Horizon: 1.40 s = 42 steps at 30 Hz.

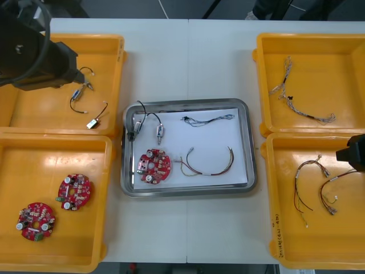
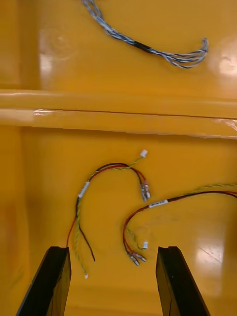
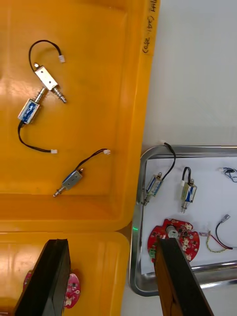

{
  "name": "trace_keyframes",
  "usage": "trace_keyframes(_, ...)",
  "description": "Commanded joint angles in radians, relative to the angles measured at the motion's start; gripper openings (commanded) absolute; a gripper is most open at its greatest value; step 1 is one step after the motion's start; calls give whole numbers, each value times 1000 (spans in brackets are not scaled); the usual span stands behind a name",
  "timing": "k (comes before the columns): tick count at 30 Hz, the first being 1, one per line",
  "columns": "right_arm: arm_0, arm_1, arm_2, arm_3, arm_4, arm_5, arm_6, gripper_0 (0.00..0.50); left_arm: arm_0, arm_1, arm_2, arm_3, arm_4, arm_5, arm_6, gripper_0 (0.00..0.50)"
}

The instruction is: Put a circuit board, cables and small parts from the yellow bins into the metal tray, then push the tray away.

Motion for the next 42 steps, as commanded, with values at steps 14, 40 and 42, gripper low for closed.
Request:
trace_keyframes(14,-262,-161,337,-65,-182,3,-18,500,308,237,318,-126,161,6,-295,500)
trace_keyframes(40,-690,-30,1006,50,-110,3,44,500,541,211,378,-132,172,6,-320,500)
trace_keyframes(42,-697,-26,1035,62,-94,3,94,500,543,194,384,-132,161,6,-326,500)
